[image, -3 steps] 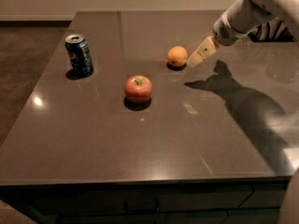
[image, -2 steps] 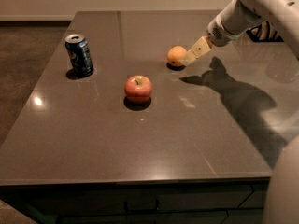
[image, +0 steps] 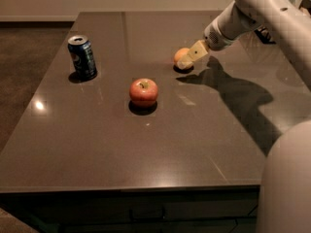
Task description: Move orange near apple
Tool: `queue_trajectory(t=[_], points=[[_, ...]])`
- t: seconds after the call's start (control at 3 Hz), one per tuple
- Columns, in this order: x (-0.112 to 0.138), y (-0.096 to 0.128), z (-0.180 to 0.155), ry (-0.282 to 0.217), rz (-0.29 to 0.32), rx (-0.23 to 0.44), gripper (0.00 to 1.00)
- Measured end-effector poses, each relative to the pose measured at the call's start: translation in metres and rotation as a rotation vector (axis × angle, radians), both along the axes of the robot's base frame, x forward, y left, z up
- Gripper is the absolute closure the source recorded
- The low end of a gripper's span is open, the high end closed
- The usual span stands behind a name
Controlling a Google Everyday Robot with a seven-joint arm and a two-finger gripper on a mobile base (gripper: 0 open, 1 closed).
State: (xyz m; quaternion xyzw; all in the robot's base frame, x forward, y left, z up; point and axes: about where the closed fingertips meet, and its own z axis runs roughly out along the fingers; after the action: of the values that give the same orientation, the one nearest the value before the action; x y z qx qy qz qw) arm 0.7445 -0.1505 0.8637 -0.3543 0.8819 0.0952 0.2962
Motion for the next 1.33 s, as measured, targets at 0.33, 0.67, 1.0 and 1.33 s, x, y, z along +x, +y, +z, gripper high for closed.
queue_trajectory(t=[0.33, 0.67, 1.0, 1.33], points=[[0.002, 0.013, -0.004, 0.005, 0.034, 0.019, 0.17], [0.001, 0.024, -0.005, 0.004, 0.067, 0.036, 0.41], [-0.004, 0.030, -0.004, -0.003, 0.094, 0.056, 0.63], [-0.020, 0.035, 0.007, -0.033, 0.137, 0.089, 0.87]])
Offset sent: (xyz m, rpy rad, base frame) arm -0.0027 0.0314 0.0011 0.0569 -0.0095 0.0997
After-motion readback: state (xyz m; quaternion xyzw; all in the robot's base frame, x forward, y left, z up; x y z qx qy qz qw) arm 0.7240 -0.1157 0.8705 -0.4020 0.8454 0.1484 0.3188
